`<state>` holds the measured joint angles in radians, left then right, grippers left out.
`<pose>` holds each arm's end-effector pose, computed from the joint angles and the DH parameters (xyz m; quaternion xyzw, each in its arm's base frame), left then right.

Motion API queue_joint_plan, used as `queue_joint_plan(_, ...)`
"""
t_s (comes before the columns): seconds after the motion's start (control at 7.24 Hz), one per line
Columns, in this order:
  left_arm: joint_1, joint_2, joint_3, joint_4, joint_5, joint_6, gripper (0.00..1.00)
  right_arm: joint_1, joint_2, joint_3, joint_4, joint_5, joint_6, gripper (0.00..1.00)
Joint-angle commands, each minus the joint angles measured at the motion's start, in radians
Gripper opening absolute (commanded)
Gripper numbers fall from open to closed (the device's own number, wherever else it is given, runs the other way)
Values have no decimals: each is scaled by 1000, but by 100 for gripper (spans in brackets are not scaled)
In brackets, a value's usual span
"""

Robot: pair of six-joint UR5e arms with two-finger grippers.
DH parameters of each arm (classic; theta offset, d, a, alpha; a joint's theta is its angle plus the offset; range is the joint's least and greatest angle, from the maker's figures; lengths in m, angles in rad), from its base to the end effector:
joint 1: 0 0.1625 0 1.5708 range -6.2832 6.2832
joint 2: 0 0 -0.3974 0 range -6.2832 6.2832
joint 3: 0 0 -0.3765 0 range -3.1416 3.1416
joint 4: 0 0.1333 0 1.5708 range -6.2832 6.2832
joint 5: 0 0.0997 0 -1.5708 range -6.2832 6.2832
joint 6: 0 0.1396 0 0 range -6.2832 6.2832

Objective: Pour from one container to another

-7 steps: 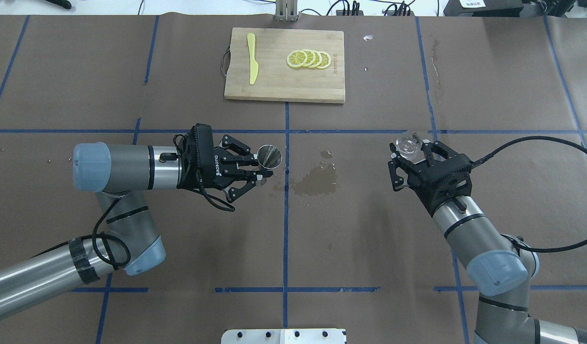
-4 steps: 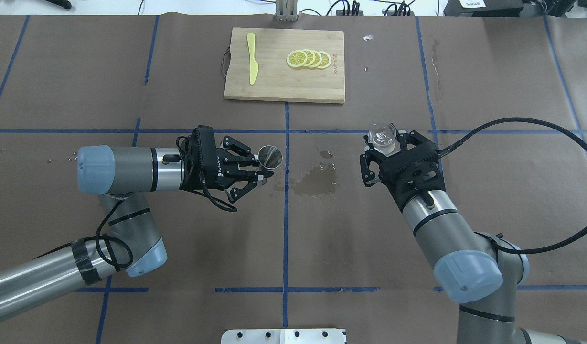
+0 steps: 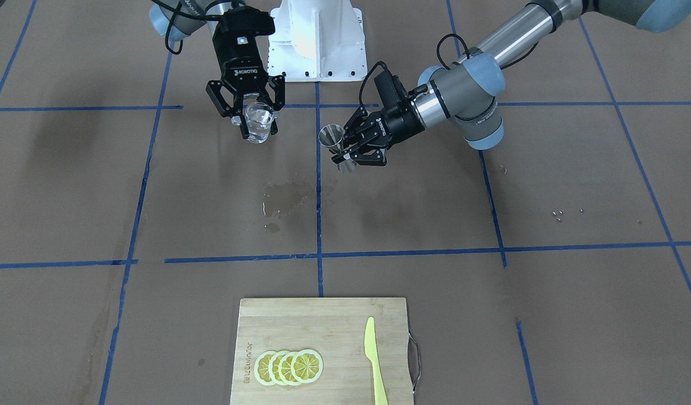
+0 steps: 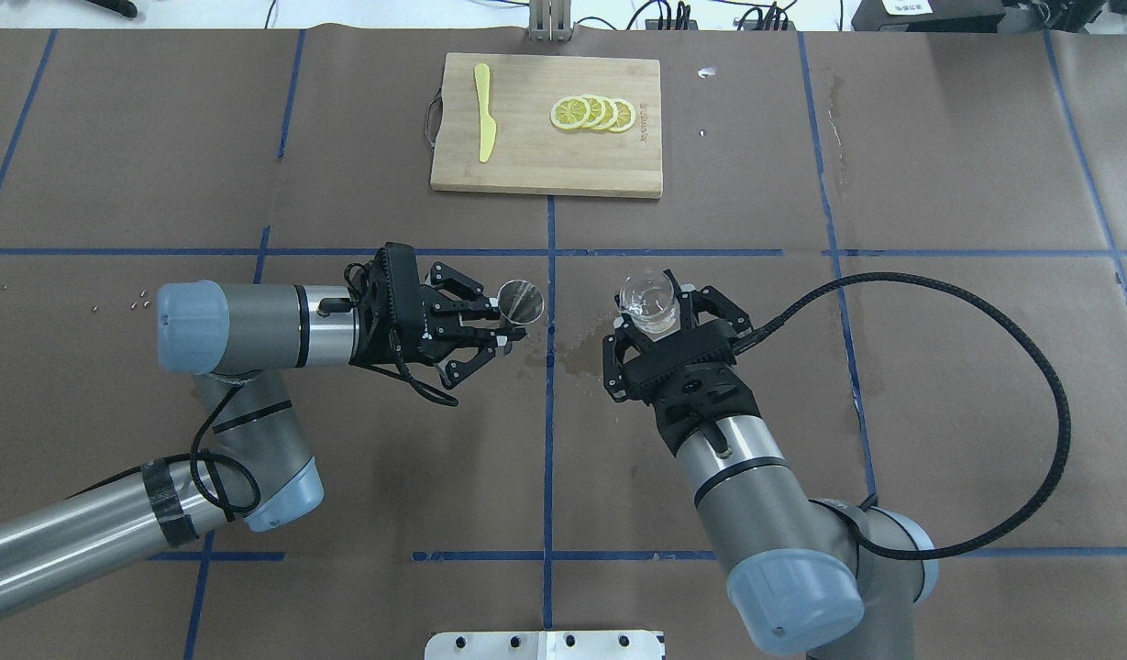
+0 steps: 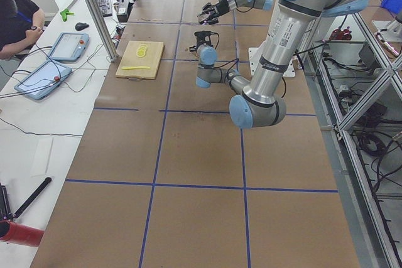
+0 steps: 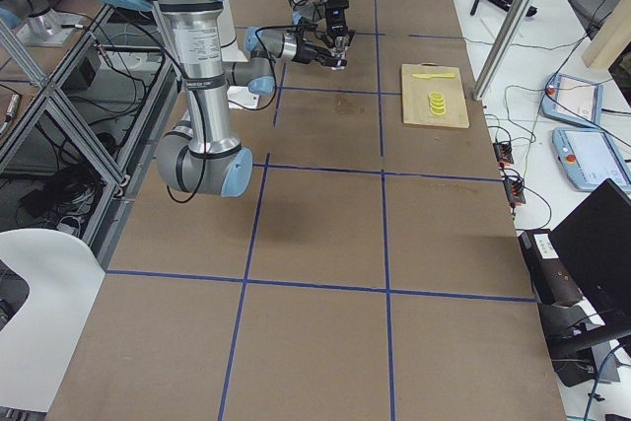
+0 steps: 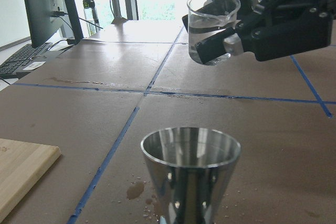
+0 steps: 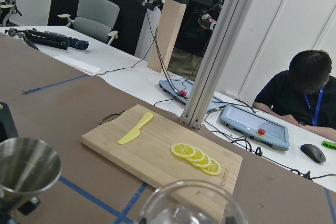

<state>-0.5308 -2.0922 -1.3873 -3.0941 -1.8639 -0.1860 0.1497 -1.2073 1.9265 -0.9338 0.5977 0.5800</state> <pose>0.5158 -0.4106 0.2485 0.5987 0.5278 0.3513 0.4894 -0.4796 -0.3238 0.2052 0.6059 -0.2702 -0.0133 0.7482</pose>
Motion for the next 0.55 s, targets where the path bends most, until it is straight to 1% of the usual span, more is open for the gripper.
queue_joint_plan(0.0,0,-2,1,0,0,-1,0,-7,61,-1,-100,-4,0,0)
queue_joint_plan(0.14,0,-3,1,0,0,-1,0,-4,81,-3,-168,-4,0,0)
queue_joint_plan(0.41,2,-6,-1,2,0,-1,0,13,104,-7,-236,-4,1,0)
